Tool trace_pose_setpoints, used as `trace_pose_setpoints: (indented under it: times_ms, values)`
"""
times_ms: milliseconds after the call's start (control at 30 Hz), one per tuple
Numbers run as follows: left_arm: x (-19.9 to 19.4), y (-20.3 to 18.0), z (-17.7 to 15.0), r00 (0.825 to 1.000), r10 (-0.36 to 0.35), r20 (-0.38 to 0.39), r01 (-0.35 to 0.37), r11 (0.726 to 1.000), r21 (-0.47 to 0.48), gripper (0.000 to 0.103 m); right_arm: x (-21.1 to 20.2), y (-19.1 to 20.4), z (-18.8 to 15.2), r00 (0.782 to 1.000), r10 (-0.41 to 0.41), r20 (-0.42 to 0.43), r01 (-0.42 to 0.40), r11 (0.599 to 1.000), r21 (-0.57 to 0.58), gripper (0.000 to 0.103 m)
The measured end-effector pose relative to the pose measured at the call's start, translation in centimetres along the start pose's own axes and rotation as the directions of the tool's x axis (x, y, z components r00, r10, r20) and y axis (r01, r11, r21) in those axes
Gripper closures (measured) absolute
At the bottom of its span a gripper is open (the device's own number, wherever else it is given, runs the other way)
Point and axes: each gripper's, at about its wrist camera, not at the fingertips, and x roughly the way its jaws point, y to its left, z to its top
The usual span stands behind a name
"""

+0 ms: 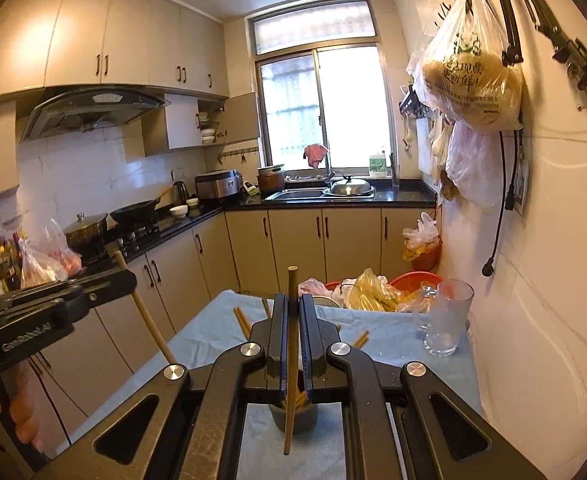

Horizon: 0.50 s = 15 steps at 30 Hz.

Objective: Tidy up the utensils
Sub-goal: 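Lower both held chopsticks down into the black holder opening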

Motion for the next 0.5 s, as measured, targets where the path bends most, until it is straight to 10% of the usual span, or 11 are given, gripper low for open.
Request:
trace_pose_setpoints:
  times_ms: [500]
  values:
    - [10.6,1.0,0.2,0.998,0.011,-0.056,-0.016,0.996,-0.093,0.098,8.1,-3.6,1.4,0.998,-0.030,0.059,0.020,0.986,0.163,0.096]
